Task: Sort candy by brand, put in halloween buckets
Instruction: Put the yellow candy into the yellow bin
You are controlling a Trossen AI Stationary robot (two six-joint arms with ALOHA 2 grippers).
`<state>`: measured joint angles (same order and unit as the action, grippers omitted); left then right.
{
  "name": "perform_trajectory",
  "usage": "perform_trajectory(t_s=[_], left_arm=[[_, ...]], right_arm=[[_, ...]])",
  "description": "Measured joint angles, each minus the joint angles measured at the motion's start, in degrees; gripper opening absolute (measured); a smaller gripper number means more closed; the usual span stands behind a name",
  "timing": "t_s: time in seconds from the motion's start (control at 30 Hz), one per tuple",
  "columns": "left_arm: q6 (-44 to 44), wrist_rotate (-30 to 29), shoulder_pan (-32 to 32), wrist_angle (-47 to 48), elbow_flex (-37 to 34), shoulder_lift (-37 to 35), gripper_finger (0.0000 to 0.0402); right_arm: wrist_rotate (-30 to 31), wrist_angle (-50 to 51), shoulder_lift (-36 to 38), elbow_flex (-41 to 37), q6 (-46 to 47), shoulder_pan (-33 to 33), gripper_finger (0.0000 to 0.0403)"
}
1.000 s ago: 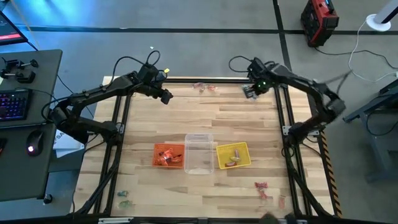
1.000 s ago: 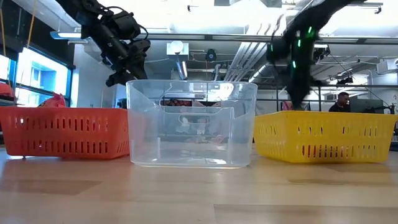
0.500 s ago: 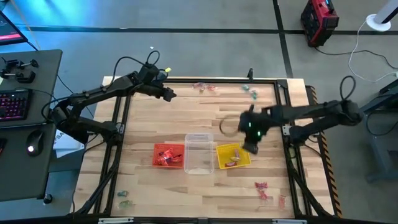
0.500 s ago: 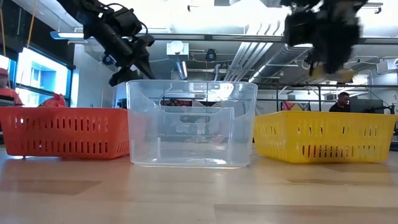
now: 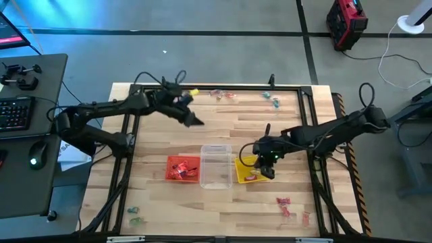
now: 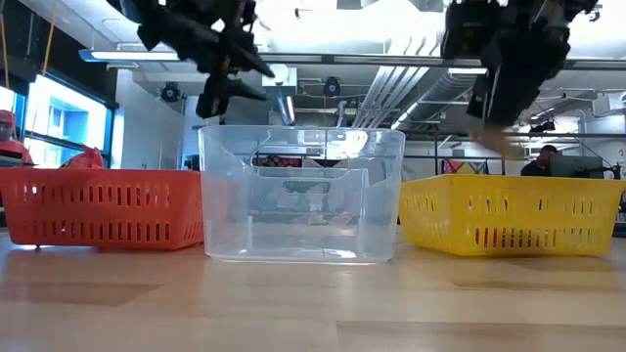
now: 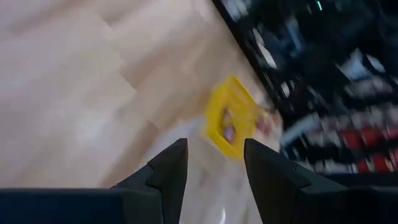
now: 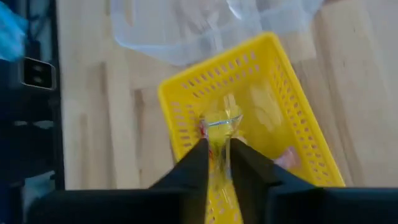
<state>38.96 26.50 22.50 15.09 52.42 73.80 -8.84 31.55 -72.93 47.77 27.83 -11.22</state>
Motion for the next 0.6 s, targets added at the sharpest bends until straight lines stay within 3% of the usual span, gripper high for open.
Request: perform_trajectory(t_s=[0.2, 0.3, 0.43, 0.6], left_arm=[[1.5, 0.0, -9.5, 0.4, 0.0, -0.9, 0.0147], [1.6, -1.4, -14.8, 1.2, 0.0, -3.4, 0.0147], [2.8, -11.2, -24.9, 5.2, 0.0, -8.3, 0.0147], [5.9, -26.0, -38.8, 9.6, 0.0, -12.6, 0.0147]], right_arm=[[0.8, 0.6, -3.7, 1.1, 2.3, -1.0, 0.0183], [1.1, 0.4, -3.9, 3.3, 7.1, -0.8, 0.0221], [5.2, 0.4, -3.9, 7.2, 14.0, -0.7, 0.0235], [11.1, 0.4, -3.8, 12.2, 15.9, -0.8, 0.0236]])
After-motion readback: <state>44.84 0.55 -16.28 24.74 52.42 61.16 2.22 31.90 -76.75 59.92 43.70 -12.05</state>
